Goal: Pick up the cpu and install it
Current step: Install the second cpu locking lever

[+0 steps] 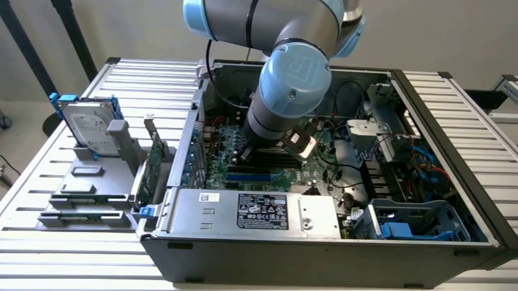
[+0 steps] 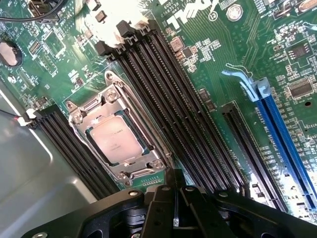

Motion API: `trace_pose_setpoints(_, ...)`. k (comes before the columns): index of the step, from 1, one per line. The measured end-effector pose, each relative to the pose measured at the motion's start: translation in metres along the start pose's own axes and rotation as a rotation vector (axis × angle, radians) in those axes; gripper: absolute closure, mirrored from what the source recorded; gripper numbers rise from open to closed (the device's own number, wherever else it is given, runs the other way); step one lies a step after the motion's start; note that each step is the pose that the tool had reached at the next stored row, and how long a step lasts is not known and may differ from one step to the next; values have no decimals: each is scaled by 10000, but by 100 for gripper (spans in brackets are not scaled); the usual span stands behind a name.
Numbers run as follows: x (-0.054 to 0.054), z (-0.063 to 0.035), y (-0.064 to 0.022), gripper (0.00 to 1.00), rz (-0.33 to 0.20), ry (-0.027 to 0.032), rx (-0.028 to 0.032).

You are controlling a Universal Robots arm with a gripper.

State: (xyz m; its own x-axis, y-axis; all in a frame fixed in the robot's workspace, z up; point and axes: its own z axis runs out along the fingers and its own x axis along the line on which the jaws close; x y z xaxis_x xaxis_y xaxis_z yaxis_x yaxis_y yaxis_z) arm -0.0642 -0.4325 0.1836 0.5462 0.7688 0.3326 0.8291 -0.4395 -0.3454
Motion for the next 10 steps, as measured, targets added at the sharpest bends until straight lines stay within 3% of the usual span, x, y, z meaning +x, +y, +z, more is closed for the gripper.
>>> trace_pose_setpoints(4, 11, 11, -8, 89, -24, -87, -35)
trace_pose_setpoints(8, 20, 17, -13, 89, -36, -269, -132)
trace_pose_setpoints(10, 22, 17, -13, 89, -42, -317, -155)
